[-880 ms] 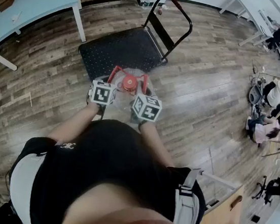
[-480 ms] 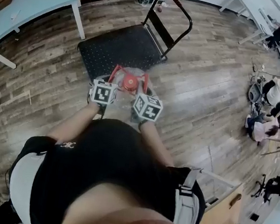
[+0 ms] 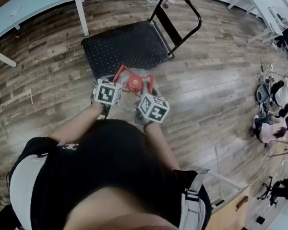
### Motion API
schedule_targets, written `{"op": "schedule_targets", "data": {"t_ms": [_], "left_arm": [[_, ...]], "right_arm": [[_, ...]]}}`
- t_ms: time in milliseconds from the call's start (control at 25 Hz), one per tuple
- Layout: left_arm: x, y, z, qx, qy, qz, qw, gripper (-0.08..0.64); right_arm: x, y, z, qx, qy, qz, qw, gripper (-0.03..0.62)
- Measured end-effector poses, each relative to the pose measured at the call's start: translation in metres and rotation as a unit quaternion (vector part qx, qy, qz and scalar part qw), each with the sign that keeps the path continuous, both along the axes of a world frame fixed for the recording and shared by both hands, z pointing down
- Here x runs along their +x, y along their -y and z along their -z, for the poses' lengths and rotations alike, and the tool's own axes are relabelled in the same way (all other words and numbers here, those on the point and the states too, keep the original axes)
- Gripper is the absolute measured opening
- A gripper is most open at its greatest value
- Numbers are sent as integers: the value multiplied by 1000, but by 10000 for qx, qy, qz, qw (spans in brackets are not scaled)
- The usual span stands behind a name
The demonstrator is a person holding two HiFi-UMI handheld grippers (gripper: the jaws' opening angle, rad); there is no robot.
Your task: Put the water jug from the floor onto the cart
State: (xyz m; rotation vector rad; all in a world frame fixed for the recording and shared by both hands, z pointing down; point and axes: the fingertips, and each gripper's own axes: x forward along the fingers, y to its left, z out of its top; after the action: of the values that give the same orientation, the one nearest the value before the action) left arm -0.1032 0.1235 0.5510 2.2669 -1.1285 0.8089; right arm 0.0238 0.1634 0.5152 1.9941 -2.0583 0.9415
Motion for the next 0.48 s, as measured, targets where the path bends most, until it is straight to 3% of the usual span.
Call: {"op": "schedule_targets", "data": {"t_ms": [480], "left_arm": [[-29,23,-6,-38,-281,-313,9991,43]], "right_arm": [[-31,13,-2,-18,-96,-418,9991,15]]}}
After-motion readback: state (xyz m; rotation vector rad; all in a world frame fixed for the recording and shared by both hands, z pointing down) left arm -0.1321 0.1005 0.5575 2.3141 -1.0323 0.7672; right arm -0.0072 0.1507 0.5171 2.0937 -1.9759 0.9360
